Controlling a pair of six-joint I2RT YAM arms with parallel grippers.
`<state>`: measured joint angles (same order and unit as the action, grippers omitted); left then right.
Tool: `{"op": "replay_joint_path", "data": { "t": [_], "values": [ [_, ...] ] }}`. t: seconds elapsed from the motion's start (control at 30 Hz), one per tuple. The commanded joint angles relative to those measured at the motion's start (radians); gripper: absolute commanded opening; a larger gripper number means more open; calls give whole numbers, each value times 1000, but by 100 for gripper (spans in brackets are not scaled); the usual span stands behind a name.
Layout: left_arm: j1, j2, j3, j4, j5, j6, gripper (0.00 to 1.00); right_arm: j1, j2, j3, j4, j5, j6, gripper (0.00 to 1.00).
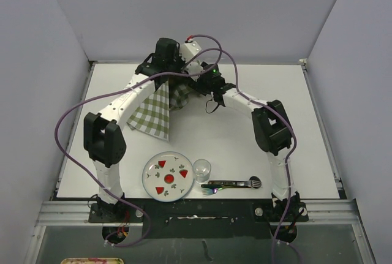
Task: Set the dinner table for one person
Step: Flatten out the napkin at the center of the board.
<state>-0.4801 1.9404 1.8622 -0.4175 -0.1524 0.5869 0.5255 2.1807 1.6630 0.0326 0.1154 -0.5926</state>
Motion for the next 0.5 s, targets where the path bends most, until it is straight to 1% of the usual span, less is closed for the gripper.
{"op": "replay_joint_path", "data": {
  "t": [0.0,0.03,0.07,0.17,0.2,0.27,0.47],
  "values": [
    [-8,-116,-6,0,38,-7,0,-35,-4,61,46,27,48,59],
    [-8,-118,-6,-1,37,-6,0,-36,-6,63,47,27,49,54],
    [-8,-119,-6,-3,37,-5,0,-37,-6,63,50,29,47,47],
    [-8,-124,-6,-3,38,-5,0,-40,-2,66,58,43,51,17],
    [-8,-123,-5,-3,39,0,0,-40,0,66,63,54,52,9],
    [-8,-127,-12,0,38,7,0,-39,-3,66,64,62,52,7],
    [-8,-121,-21,13,36,24,0,-37,-47,50,47,50,59,9]
  ]
}}
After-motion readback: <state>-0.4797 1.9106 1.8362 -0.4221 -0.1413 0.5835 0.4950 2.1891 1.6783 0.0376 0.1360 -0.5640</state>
